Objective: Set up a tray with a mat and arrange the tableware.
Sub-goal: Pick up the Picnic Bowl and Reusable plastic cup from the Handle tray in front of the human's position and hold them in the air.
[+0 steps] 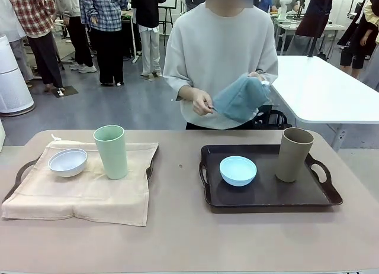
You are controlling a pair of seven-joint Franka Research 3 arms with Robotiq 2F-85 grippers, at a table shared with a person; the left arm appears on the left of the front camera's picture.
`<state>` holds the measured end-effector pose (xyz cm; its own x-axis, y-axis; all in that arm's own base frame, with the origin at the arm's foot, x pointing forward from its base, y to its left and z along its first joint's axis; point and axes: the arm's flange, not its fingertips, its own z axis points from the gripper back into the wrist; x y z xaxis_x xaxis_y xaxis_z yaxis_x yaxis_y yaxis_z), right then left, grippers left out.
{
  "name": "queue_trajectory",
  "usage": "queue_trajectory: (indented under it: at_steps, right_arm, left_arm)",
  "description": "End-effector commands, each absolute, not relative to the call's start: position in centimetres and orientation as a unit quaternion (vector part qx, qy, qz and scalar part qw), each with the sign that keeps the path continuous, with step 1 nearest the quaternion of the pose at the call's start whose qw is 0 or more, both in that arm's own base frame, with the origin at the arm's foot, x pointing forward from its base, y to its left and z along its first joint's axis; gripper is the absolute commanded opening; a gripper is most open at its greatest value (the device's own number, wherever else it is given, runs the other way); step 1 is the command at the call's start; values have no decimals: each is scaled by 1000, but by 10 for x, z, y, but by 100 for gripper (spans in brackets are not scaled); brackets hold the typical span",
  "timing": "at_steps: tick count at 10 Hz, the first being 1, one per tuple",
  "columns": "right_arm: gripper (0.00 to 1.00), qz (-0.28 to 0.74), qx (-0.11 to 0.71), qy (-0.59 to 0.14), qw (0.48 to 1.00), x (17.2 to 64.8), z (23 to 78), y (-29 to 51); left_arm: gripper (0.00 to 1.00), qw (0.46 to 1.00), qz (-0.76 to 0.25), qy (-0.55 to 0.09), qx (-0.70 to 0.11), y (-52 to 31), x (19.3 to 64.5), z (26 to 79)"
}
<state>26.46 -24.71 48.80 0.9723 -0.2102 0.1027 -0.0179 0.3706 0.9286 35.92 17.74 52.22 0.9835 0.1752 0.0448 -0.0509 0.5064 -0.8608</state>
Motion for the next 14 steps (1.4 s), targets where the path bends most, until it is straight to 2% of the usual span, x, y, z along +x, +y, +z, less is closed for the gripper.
queue_trajectory:
  at_steps: [1, 2, 3, 4, 6, 8, 10, 12, 14]
  right_arm:
    - [100, -13, 572, -98, 814, 272, 496, -256]
    - [100, 41, 548, -121, 827, 282, 504, -248]
    - [100, 97, 467, -149, 866, 295, 508, -239]
    - [100, 155, 409, -166, 884, 307, 512, -236]
    - [100, 235, 353, -192, 885, 330, 513, -227]
    - [100, 301, 327, -248, 861, 343, 499, -207]
    - [100, 315, 317, -281, 849, 348, 483, -193]
    - [100, 335, 319, -252, 850, 347, 471, -182]
    - [100, 340, 337, -228, 848, 347, 468, -186]
  left_arm:
    - [100, 880, 59, -54, -468, 165, 360, 530]
    - [100, 890, 56, -48, -450, 145, 368, 537]
    - [100, 908, 44, -39, -415, 118, 375, 550]
    - [100, 916, 23, -34, -399, 87, 379, 565]
    - [100, 936, 2, -32, -352, 20, 387, 589]
    - [100, 959, -8, -50, -277, -56, 394, 603]
    - [100, 977, -18, -63, -202, -124, 401, 593]
    - [100, 987, -27, -74, -137, -180, 405, 586]
    - [100, 989, -34, -87, -112, -223, 402, 582]
